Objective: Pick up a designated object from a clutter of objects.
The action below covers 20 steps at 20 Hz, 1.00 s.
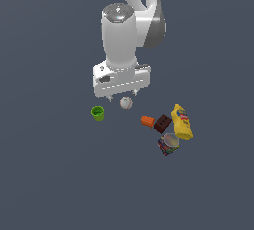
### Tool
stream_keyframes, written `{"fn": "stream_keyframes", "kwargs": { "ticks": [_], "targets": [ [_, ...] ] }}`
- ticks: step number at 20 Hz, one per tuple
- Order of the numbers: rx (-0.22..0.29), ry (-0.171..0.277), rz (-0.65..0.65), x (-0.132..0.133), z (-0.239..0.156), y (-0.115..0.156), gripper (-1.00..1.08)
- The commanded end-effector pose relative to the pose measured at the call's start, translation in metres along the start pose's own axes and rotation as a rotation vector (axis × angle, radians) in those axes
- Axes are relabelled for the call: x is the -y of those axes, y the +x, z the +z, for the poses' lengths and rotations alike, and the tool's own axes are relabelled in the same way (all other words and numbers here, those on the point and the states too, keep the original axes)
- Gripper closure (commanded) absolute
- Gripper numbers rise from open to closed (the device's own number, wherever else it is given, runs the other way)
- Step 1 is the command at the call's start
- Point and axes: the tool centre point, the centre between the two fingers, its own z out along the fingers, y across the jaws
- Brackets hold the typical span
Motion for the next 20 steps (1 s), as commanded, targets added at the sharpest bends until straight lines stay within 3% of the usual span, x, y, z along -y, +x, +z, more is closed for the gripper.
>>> {"fn": "stream_keyframes", "kwargs": {
  "ticks": [1, 20],
  "targets": [
    [0.0, -0.002, -0.068, 0.004, 0.015, -0.008, -0.92],
    [0.0, -0.01, -0.55, 0.033, 0.109, -0.083, -0.92]
  ]
}}
